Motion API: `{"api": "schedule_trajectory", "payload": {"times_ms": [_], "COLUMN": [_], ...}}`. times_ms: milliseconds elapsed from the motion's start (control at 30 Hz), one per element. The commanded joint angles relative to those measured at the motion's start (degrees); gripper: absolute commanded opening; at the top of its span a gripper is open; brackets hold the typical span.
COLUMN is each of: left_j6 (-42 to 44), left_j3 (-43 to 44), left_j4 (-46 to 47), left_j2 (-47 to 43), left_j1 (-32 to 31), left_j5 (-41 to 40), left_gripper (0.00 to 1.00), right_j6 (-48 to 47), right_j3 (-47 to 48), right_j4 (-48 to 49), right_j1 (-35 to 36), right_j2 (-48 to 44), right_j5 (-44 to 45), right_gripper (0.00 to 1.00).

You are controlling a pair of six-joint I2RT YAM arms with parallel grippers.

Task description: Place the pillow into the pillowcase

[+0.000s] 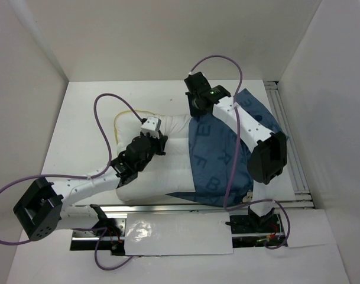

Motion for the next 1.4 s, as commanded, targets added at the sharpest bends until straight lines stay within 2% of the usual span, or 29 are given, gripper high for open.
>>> {"api": "schedule_trajectory", "payload": {"times_ms": [0, 167, 367, 500, 600, 733, 867, 1033, 1200, 1233, 1300, 1333, 1367], "left_j6": [4.1, 7.5, 10.4, 10.9, 10.2, 9.4, 8.0, 3.2, -6.6, -10.0, -11.4, -12.5, -14.4], "left_j3": [3.9, 6.4, 8.9, 10.5, 11.1, 11.7, 12.2, 14.9, 18.3, 19.9, 22.0, 23.0, 25.4], "left_j4": [10.3, 11.3, 14.0, 14.6, 14.6, 14.6, 15.1, 10.3, 3.1, -0.1, -3.4, -5.3, -10.7], "left_j2": [-2.2, -0.5, 0.0, 0.6, 1.9, 2.5, 2.5, 7.6, 14.5, 15.9, 20.2, 21.3, 22.4], "left_j1": [-0.3, -0.3, -0.3, -0.3, -0.3, -0.3, -0.3, 0.4, 4.8, 6.4, 6.9, 6.9, 7.5], "left_j5": [-2.6, -0.5, 5.3, 6.2, 5.5, 4.8, 0.3, -8.5, -9.3, -9.3, -8.7, -10.1, -10.1], "left_gripper": [0.0, 0.0, 0.0, 0.0, 0.0, 0.0, 0.0, 0.0, 0.0, 0.0, 0.0, 0.0, 0.02], "right_j6": [-0.5, -1.7, -0.8, 3.3, 9.8, 16.5, 19.5, 17.3, 13.7, 12.1, 10.4, 7.7, 6.6], "right_j3": [0.7, 0.1, 0.2, -1.0, -4.9, -8.7, -11.5, -11.5, -8.0, -7.2, -4.3, -2.6, -0.8], "right_j4": [-3.3, 4.1, 13.8, 18.1, 29.9, 37.2, 39.1, 30.5, 23.5, 22.5, 19.1, 17.3, 13.1], "right_j1": [0.9, 1.4, 1.9, 3.9, 3.9, 4.5, 1.9, -1.5, -3.9, -3.9, -3.9, -3.9, -3.9], "right_j2": [-1.5, -4.5, -5.9, -5.9, -7.0, -7.6, -8.1, -4.3, 1.8, 3.8, 5.6, 6.5, 8.4], "right_j5": [-3.5, -12.7, -36.5, -50.6, -61.2, -66.1, -64.8, -53.2, -44.5, -42.4, -40.7, -40.0, -38.1], "right_gripper": [0.0, 0.0, 0.0, 0.0, 0.0, 0.0, 0.0, 0.0, 0.0, 0.02, 0.08, 0.13, 0.25]}}
